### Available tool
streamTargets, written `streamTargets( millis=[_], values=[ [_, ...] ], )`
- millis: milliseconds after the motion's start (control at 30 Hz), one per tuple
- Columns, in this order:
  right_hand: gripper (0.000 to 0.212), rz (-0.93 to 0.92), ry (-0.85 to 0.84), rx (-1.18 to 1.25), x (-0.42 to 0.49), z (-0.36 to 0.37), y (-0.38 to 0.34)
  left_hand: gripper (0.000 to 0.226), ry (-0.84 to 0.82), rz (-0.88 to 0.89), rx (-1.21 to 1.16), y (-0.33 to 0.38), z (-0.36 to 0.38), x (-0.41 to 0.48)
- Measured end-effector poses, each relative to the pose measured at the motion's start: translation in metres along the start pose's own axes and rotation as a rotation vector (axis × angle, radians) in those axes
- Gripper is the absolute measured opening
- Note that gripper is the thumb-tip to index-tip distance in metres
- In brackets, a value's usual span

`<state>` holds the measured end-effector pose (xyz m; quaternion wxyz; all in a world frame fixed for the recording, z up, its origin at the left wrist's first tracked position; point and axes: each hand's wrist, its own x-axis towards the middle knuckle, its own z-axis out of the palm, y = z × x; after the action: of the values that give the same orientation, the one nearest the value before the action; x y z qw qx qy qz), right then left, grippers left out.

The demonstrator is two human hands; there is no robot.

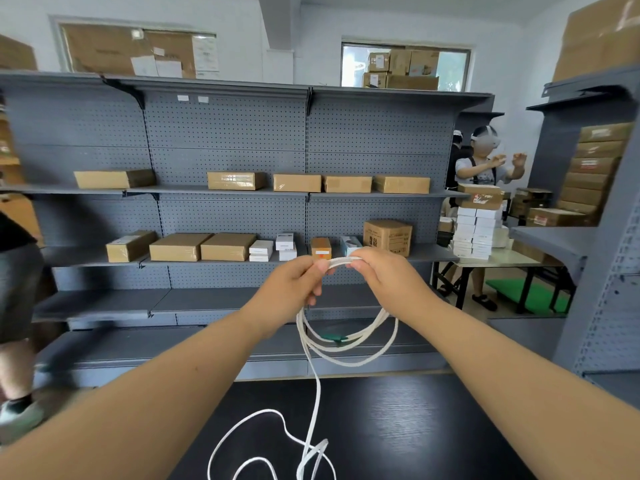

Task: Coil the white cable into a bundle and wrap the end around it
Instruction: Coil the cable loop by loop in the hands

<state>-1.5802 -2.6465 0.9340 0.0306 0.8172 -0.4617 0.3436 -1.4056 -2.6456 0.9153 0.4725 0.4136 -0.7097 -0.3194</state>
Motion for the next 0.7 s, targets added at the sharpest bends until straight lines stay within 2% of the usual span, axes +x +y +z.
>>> streamTargets(
  millis=[133,267,367,533,633,700],
  values=[
    [0.025,0.059,0.049,0.038,0.0,-0.009,0.004,0.041,-0.063,-0.226,-0.343,-0.019,0.0,-0.012],
    [0.026,0.082,0.061,0.05,0.0,-0.016,0.009,0.051,-0.19,-0.345,-0.458,-0.037,0.004,-0.021],
    [0.027,0.076,0.051,0.042,-0.001,-0.018,0.009,0.047,-0.2,-0.325,-0.397,-0.042,0.007,-0.023],
    [0.024,0.078,0.064,-0.001,-0.002,-0.019,0.019,0.03,-0.079,-0.28,-0.334,-0.039,-0.005,-0.019],
    [0.025,0.081,0.096,-0.019,-0.001,-0.016,0.022,0.037,-0.023,-0.235,-0.206,-0.038,-0.01,-0.012],
    [0.027,0.095,0.129,-0.018,0.001,-0.014,0.023,0.024,0.051,-0.22,-0.22,-0.036,-0.01,-0.009]
  ],
)
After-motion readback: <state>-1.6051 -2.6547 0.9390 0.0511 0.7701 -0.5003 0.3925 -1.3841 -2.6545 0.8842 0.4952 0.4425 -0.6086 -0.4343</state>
